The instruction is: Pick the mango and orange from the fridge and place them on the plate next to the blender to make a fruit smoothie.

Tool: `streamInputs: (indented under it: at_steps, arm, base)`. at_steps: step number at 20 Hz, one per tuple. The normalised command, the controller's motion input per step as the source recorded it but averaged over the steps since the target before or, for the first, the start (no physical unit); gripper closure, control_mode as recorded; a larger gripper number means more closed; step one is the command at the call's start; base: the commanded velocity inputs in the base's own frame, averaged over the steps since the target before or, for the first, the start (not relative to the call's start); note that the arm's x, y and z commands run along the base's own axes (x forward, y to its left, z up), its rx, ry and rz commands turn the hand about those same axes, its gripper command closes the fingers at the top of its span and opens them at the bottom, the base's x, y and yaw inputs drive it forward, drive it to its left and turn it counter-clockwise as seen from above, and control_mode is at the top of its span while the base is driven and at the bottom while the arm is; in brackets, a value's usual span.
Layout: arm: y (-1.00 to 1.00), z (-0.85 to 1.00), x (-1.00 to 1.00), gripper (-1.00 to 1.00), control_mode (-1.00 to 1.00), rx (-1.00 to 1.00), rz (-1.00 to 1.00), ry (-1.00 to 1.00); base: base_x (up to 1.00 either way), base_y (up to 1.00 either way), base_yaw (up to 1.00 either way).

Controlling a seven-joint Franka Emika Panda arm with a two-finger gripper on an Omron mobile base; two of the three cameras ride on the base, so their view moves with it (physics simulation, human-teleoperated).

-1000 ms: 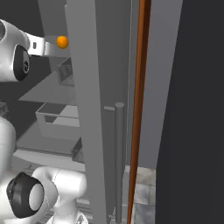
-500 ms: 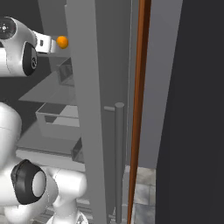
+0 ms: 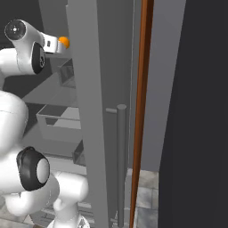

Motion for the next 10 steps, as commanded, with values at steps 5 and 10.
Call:
streamInputs:
  at_steps: [5, 10]
  arm:
    - [0.17, -0.04, 0.48, -1.00, -1.00, 0.00, -0.06, 0.00]
    - [0.07, 0.00, 0.52, -1.00, -1.00, 0.00, -0.06, 0.01]
  base:
    - [0.00, 0.00, 0.00]
    - [0.00, 0.00, 0.00]
